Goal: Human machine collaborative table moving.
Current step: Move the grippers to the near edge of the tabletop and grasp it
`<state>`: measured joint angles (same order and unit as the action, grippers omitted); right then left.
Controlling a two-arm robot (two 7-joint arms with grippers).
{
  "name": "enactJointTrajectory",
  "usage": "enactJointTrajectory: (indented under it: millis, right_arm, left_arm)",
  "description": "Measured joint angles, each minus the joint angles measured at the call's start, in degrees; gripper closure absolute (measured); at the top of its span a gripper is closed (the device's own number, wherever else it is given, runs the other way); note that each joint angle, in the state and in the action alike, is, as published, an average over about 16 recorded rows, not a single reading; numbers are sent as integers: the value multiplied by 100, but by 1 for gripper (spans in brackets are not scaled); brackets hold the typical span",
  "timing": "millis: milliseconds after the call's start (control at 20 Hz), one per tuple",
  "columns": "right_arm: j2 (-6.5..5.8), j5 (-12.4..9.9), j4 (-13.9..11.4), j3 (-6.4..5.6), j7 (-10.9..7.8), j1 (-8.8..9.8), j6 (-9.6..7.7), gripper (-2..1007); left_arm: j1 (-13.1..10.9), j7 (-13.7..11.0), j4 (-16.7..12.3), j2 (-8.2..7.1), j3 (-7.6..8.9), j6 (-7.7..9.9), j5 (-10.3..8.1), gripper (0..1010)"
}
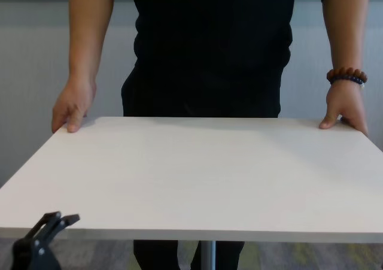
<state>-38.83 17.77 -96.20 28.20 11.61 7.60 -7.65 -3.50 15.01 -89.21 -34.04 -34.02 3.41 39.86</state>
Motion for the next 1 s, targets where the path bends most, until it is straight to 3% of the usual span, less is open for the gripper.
enactJointTrajectory:
  millis: [350, 1000]
  right_arm:
    - [131, 167, 120, 45, -218, -248, -44, 0]
    - [408, 487, 319, 162, -624, -677, -200, 0]
  left_arm:
    - [213, -4, 279, 241, 30, -14, 137, 7]
    - [313, 147, 584, 484, 341, -164, 78, 7]
